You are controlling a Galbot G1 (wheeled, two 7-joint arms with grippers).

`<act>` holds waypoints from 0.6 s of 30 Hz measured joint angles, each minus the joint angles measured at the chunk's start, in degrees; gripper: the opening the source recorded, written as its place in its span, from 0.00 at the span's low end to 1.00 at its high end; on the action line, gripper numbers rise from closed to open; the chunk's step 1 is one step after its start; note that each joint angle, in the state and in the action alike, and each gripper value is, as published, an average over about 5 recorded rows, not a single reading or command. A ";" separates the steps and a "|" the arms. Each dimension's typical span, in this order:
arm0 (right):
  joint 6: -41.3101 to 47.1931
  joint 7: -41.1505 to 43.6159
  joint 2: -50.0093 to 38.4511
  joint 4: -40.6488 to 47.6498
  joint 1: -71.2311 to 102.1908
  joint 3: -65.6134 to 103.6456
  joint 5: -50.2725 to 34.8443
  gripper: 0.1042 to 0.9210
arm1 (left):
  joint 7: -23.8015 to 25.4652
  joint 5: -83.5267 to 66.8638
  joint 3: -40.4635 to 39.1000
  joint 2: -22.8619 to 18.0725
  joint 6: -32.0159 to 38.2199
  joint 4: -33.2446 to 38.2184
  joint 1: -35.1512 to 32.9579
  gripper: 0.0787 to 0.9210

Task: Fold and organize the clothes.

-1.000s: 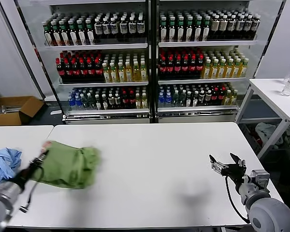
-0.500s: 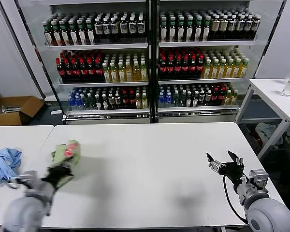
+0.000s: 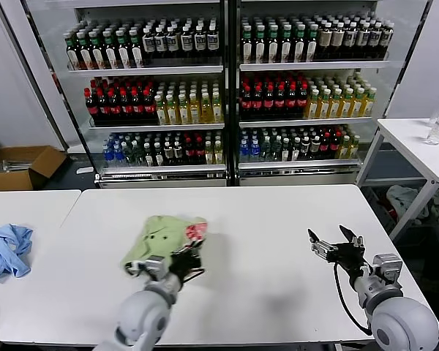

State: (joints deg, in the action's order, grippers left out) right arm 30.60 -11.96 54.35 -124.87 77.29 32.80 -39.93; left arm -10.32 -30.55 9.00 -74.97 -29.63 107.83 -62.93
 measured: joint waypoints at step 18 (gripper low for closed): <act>0.64 -1.09 4.80 7.32 -11.26 -13.45 -6.64 0.88 | -0.44 -5.13 0.85 -2.96 7.70 2.22 2.17 0.70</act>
State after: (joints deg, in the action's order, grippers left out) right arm 31.23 -13.05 59.16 -117.55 66.03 19.35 -46.56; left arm -10.76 -35.68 9.84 -77.93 -21.93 110.04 -60.76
